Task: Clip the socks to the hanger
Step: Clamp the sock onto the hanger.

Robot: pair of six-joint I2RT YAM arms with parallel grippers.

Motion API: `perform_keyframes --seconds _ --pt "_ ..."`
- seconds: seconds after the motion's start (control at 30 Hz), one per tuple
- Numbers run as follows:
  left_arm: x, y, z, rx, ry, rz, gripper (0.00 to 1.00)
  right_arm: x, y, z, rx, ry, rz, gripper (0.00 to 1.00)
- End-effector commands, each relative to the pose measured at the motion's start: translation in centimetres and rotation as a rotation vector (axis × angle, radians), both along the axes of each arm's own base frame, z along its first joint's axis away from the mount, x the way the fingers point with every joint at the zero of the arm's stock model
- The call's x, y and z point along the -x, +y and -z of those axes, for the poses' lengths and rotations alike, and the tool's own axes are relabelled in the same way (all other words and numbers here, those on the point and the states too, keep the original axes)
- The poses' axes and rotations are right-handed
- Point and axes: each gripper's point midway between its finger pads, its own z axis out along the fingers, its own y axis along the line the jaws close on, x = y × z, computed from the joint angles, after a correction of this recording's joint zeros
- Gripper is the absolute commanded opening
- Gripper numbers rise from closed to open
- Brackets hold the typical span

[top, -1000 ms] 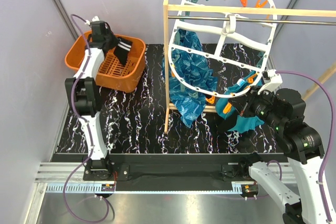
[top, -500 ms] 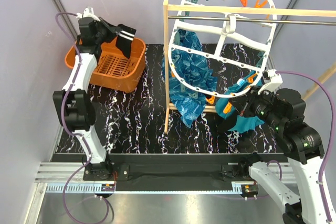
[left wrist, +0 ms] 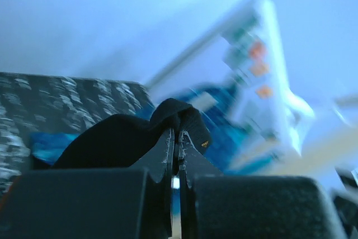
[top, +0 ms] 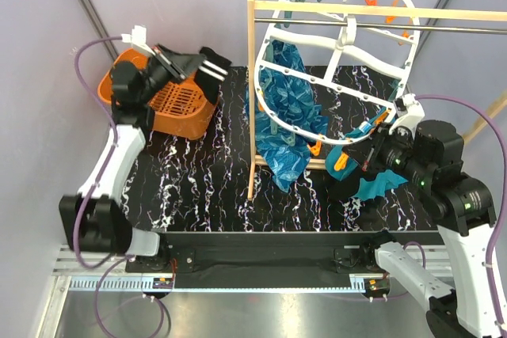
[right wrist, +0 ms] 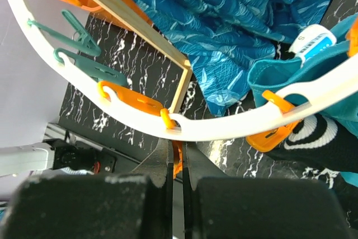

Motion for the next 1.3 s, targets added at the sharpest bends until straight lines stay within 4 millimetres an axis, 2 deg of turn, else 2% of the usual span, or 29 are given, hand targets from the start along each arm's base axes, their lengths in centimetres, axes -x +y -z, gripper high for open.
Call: perform_keyframes --seconds 0.0,0.03,0.1,0.17,0.23,0.27,0.3,0.4,0.47,0.5,0.57,0.6,0.67,0.7,0.8,0.93,1.07,1.17,1.2,1.27 --pt "8.1 -4.7 -4.0 -0.017 -0.202 0.197 0.0 0.8 1.0 0.8 -0.022 0.132 -0.038 0.0" --pt "10.3 -5.1 -4.0 -0.034 -0.238 0.214 0.0 1.0 1.0 0.5 -0.016 0.126 -0.048 0.0" --pt "12.3 -5.8 -3.6 -0.042 -0.243 0.223 0.0 1.1 0.9 0.4 -0.006 0.122 -0.05 0.0" --pt "15.7 -6.1 -3.2 -0.059 -0.286 0.232 0.0 1.3 0.8 0.3 0.011 0.118 -0.062 0.0" --pt "17.9 -6.1 -2.7 -0.058 -0.314 0.216 0.0 1.4 0.6 0.4 0.03 0.112 -0.072 0.0" --pt "18.4 -6.1 -0.7 -0.06 -0.288 0.216 0.0 1.3 0.6 0.5 0.038 0.112 -0.072 0.0" --pt "20.7 -5.4 -1.7 -0.043 -0.345 0.206 0.0 1.3 0.6 0.4 0.039 0.109 -0.075 0.0" --pt "23.9 -5.1 -0.5 -0.018 -0.383 0.222 0.0 1.2 0.9 -0.3 0.022 0.084 -0.078 0.0" --pt "25.6 -5.7 0.0 0.025 -0.387 0.269 0.0 1.0 1.0 -0.4 0.016 0.087 -0.075 0.0" --pt "25.8 -5.7 0.4 0.05 -0.388 0.261 0.0 1.0 1.1 -0.3 0.014 0.097 -0.078 0.0" --pt "27.0 -7.2 0.9 0.075 -0.375 0.32 0.0 1.1 1.3 -0.1 0.009 0.11 -0.092 0.0" --pt "27.8 -8.2 0.7 0.082 -0.362 0.351 0.0 1.2 1.4 -0.2 0.007 0.111 -0.099 0.0" --pt "27.8 -9.9 1.2 0.046 -0.355 0.376 0.0 1.1 1.5 -0.5 0.006 0.105 -0.1 0.0" --pt "28.7 -11.0 1.0 0.052 -0.356 0.412 0.0 1.0 1.5 -0.6 0.006 0.104 -0.102 0.0" --pt "29.1 -13.0 0.7 0.034 -0.36 0.445 0.0 0.7 1.9 -1.3 -0.006 0.09 -0.117 0.0" --pt "29.2 -14.8 0.1 0.062 -0.365 0.469 0.0 0.4 2.7 -2.0 -0.042 0.078 -0.143 0.0" --pt "29.1 -17.5 -0.6 0.09 -0.365 0.528 0.0 0.9 3.3 -2.7 -0.075 0.056 -0.179 0.0" --pt "29.3 -18.7 -1.3 0.141 -0.367 0.554 0.0 1.5 3.6 -3.6 -0.096 0.023 -0.211 0.0" --pt "29.1 -19.7 -0.9 0.137 -0.354 0.574 0.0 1.5 3.7 -3.7 -0.1 0.014 -0.216 0.0" --pt "29.3 -20.4 -0.9 0.135 -0.362 0.6 0.0 1.7 3.7 -4.0 -0.106 0.004 -0.22 0.0"
